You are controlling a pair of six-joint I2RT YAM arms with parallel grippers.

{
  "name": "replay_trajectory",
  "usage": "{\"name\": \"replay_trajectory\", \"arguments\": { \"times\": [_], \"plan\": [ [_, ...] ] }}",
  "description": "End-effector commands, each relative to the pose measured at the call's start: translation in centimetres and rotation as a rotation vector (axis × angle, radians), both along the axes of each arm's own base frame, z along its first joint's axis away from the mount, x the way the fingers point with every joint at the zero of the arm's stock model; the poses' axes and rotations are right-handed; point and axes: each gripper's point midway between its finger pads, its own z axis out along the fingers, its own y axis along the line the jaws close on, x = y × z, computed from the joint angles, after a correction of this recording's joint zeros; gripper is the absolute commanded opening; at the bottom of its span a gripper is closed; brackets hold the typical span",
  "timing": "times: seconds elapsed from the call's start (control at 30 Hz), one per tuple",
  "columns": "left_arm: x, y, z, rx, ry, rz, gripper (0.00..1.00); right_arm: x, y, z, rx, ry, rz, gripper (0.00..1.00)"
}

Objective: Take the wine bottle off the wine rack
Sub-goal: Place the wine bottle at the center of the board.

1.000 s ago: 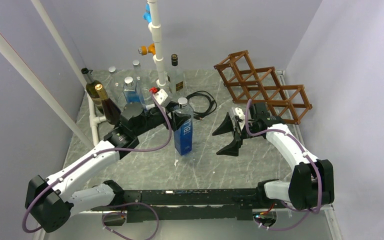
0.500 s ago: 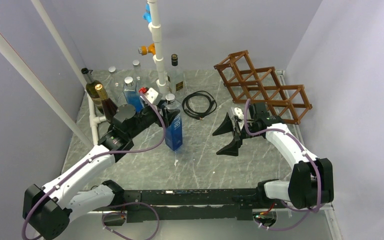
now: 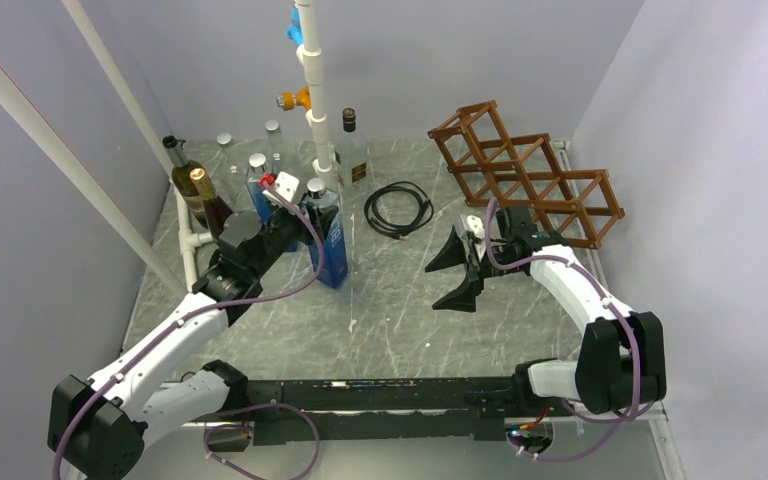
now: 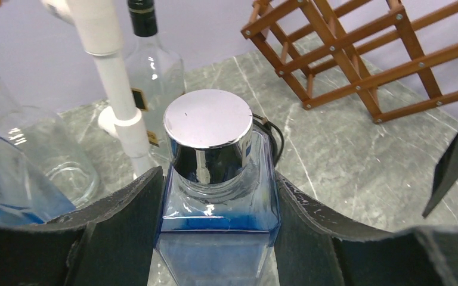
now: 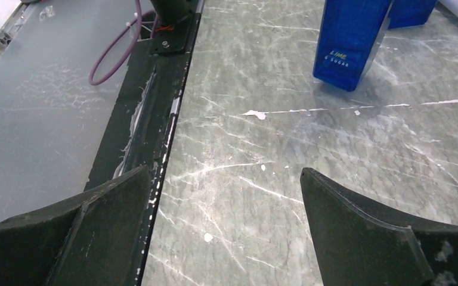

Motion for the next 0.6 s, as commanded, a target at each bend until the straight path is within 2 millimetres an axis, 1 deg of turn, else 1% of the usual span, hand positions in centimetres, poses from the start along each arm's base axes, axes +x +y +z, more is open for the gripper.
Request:
{"name": "replay_trajectory", "arguments": {
  "times": [0.0,0.1,0.13,0.2,0.4,0.57],
  "plan": [
    [0.0,1.7,10.7,-0.182,-0.322,0.068,0.00,0.7,0.2,1.2,0.031,-0.071,0.011,0.99],
    [0.5,1.8,10.9,-0.175,-0.338,0.077,0.00,0.7,0.2,1.2,0.031,-0.072,0.011,0.99],
    [0.9,2.3,10.9,-0.178,-0.342,0.110,0.00,0.7,0.2,1.2,0.030,-0.072,0.011,0.99],
    [1.4,2.6,11.1,-0.177,-0.356,0.136,0.00,0.7,0.2,1.2,0.031,-0.072,0.011,0.99],
    [3.0,3.0,11.6,-0.164,-0.382,0.193,0.00,0.7,0.2,1.1,0.027,-0.072,0.010,0.99],
    [4.3,3.3,11.6,-0.117,-0.409,0.240,0.00,0.7,0.1,1.1,0.026,-0.071,0.010,0.99]
  ]
}}
